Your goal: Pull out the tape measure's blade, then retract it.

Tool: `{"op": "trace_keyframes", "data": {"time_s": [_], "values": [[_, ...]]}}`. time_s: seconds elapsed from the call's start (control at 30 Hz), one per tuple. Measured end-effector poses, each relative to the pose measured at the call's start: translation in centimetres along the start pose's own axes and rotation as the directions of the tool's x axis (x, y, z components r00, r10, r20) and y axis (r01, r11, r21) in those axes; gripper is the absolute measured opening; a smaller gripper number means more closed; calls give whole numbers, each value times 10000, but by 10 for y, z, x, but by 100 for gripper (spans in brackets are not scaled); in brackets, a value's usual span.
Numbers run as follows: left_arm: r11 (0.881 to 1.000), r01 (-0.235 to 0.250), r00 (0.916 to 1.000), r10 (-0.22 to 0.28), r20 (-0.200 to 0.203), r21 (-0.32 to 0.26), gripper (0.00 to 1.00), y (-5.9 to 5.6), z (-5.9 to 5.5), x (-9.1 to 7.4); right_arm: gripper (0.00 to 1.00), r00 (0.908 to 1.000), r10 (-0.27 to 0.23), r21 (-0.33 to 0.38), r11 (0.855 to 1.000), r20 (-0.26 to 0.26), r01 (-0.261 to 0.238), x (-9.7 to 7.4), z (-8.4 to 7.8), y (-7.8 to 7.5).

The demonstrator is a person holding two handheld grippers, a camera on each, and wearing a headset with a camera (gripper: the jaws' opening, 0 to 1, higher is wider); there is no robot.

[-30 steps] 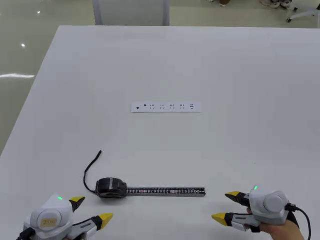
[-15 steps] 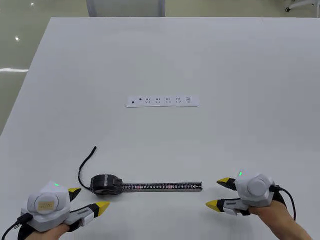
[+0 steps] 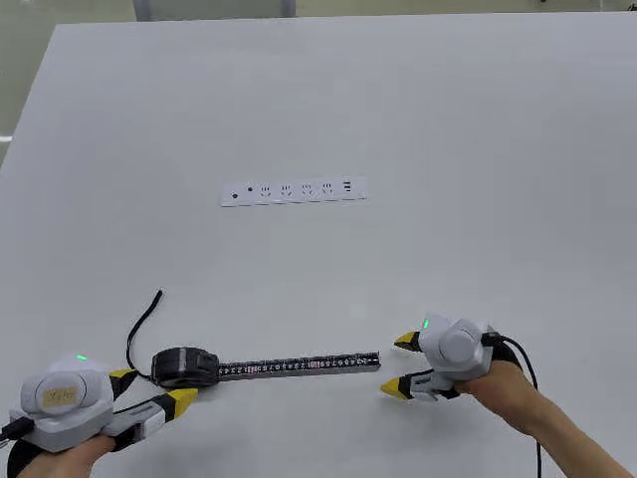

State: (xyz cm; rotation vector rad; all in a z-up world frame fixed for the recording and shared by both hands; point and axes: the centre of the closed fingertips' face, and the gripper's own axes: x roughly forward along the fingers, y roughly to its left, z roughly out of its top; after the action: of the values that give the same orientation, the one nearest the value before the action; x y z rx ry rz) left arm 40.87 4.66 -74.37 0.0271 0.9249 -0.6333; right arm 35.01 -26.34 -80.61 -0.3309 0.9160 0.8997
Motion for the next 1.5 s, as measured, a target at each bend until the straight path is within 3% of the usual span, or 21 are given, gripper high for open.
{"op": "trace_keyframes", "data": {"time_s": [0.43, 0.67, 0.77, 0.93, 1.07, 1.3, 1.5], "values": [[9990, -170, 9996, 161, -218, -405, 56, 0, 6, 4, 36, 9976, 625, -1060, 9922, -280, -652, 15, 8, 3], [9984, -273, 9986, 249, -462, -505, 55, -1, 5, 6, 30, 9911, 1089, -2023, 9717, -761, -1223, 24, 10, 6], [9976, -316, 9982, 284, -519, -623, 55, -1, 5, 6, 25, 9881, 1069, -2538, 9582, -1106, -1320, 25, 6, 5], [9965, -345, 9974, 295, -658, -766, 55, 0, 5, 10, 15, 9899, 923, -2664, 9566, -1076, -1182, 27, 7, -2], [9942, -479, 9958, 400, -819, -964, 55, -1, 5, 14, 15, 9901, 879, -2768, 9540, -1092, -1152, 25, 8, 0], [9827, -982, 9892, 791, -1235, -1572, 58, -3, 5, 32, 14, 9922, 819, -2693, 9574, -942, -1046, 25, 8, -1], [9738, -1858, 9709, 1614, -1768, -1312, 62, 3, 2, 46, 15, 9951, 722, -2440, 9659, -670, -865, 25, 7, -2]]}}
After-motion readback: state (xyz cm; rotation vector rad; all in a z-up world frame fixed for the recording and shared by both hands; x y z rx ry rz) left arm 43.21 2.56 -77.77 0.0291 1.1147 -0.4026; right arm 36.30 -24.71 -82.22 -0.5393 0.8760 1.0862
